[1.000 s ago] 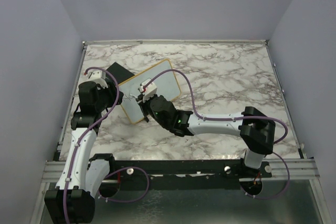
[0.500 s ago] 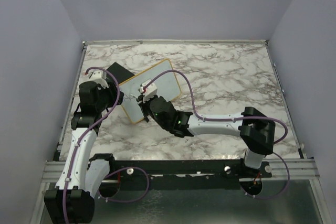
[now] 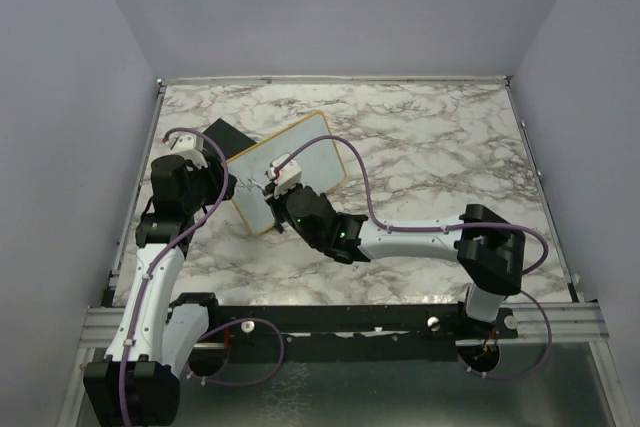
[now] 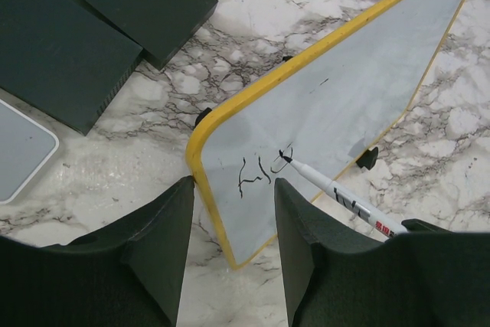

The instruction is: Write a sentence on the whiteboard

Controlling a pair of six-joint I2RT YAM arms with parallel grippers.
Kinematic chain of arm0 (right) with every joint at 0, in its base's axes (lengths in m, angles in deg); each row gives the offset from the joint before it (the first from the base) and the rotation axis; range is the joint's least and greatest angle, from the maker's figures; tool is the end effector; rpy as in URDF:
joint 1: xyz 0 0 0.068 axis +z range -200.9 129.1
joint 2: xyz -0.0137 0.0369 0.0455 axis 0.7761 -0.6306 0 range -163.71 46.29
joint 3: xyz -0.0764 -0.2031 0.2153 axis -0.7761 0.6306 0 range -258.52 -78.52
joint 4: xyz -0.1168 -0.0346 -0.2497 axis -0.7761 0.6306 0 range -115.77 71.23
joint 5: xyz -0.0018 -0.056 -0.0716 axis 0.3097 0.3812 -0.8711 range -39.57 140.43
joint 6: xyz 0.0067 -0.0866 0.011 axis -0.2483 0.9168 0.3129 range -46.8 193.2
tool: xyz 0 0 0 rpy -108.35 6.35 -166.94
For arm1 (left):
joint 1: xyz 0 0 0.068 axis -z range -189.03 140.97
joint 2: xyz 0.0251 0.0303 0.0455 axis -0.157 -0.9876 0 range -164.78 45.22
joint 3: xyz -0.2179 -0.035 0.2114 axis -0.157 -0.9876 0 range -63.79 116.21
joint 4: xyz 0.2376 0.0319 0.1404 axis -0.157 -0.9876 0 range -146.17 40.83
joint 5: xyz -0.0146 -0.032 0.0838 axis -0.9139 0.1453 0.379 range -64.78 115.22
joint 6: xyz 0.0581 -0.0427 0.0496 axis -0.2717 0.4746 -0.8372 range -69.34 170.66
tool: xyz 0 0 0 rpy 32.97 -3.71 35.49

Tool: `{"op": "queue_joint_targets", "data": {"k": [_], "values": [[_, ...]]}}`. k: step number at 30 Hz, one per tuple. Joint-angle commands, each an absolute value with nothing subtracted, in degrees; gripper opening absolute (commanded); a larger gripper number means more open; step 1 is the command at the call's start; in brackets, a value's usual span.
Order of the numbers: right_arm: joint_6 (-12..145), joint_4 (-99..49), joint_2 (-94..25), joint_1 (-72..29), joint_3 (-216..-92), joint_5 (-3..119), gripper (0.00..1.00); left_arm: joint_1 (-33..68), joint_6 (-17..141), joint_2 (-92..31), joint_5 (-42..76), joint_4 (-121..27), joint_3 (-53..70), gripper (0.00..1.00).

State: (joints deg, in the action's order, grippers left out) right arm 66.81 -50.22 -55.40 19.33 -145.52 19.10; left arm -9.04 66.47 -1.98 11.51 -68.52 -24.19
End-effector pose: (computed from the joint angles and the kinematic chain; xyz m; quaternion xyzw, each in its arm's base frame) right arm 0.1963 0.4271 0.2802 -0.2438 0.7186 0.2201 0.6129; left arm 0.2189 -0.0184 0.2890 -0.0546 0.8469 -0.1721 0.5001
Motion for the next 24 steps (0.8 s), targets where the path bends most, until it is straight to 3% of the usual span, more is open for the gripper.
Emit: {"op": "queue_joint_targets", "data": {"k": [1, 24], "values": [[66.8, -50.9, -54.4, 19.6, -144.4, 16.1, 0.0, -8.5, 66.2, -1.2, 9.5, -67.9, -24.7, 0.48], [67.3, -53.5, -51.1, 19.6, -141.8, 18.7, 0.0, -8.5, 66.2, -0.8, 10.1, -67.9, -24.7, 0.48]]}}
